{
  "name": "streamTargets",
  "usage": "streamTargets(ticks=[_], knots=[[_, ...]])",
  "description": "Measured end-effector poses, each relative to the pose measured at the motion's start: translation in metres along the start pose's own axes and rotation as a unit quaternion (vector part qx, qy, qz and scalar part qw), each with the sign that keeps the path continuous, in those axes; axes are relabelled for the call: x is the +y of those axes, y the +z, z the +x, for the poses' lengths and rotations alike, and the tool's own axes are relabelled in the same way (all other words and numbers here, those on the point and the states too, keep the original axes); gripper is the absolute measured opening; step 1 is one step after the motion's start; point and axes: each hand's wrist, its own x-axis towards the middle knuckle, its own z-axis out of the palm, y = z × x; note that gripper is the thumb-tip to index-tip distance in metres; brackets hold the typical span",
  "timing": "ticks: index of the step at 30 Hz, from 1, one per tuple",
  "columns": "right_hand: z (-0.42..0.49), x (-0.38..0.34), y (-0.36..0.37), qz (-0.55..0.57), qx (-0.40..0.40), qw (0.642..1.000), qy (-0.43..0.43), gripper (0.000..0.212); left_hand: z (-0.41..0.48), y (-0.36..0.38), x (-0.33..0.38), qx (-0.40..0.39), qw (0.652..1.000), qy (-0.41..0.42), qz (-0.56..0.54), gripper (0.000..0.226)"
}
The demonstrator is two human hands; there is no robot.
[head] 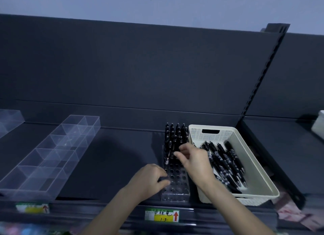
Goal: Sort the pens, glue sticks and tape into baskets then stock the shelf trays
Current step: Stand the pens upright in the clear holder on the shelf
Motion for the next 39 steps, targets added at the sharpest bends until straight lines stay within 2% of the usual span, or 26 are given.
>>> streamTargets(ticks=[5, 9, 13, 17, 18, 20, 23, 26, 28, 30, 33, 36, 39], knots=[[-0.007, 0.037, -0.049, -0.041, 0.056, 0.996, 0.049, 0.016, 0.013, -0.002, 0.038, 0.073, 0.996, 0.043, -0.037, 0.028], [-0.005, 0.074, -0.083, -0.085, 0.029, 0.988, 0.127, 0.024, 0.037, -0.003, 0.078, 0.100, 0.991, 0.079, -0.041, 0.027], [-0.008, 0.106, -0.098, -0.136, -0.037, 0.974, 0.175, 0.026, 0.067, 0.010, 0.103, 0.041, 0.998, 0.050, 0.009, 0.027], [-0.009, 0.119, -0.099, -0.170, -0.107, 0.963, 0.180, 0.017, 0.101, 0.028, 0.120, -0.030, 0.994, -0.027, 0.100, 0.018], [-0.007, 0.122, -0.097, -0.182, -0.126, 0.959, 0.179, 0.021, 0.110, 0.031, 0.125, -0.051, 0.990, -0.052, 0.125, 0.016], [0.000, 0.126, -0.094, -0.188, -0.154, 0.952, 0.184, 0.027, 0.129, 0.041, 0.131, -0.089, 0.974, -0.105, 0.178, 0.025], [0.008, 0.128, -0.092, -0.187, -0.186, 0.946, 0.189, 0.016, 0.150, 0.057, 0.135, -0.127, 0.948, -0.176, 0.231, 0.055], [0.018, 0.128, -0.086, -0.182, -0.198, 0.943, 0.195, 0.024, 0.161, 0.068, 0.136, -0.137, 0.946, -0.206, 0.209, 0.065], [0.024, 0.128, -0.080, -0.185, -0.202, 0.940, 0.202, 0.024, 0.167, 0.074, 0.132, -0.101, 0.956, -0.223, 0.162, 0.062], [0.029, 0.129, -0.076, -0.189, -0.211, 0.934, 0.220, 0.039, 0.169, 0.076, 0.132, -0.083, 0.965, -0.221, 0.117, 0.051], [0.032, 0.134, -0.071, -0.202, -0.226, 0.927, 0.220, 0.035, 0.172, 0.073, 0.134, -0.108, 0.968, -0.215, 0.071, 0.018], [0.031, 0.136, -0.068, -0.228, -0.219, 0.926, 0.207, 0.031, 0.176, 0.074, 0.130, -0.104, 0.970, -0.212, 0.052, 0.029], [0.029, 0.137, -0.069, -0.215, -0.221, 0.928, 0.209, 0.032, 0.175, 0.078, 0.130, -0.121, 0.968, -0.219, 0.027, 0.031]])
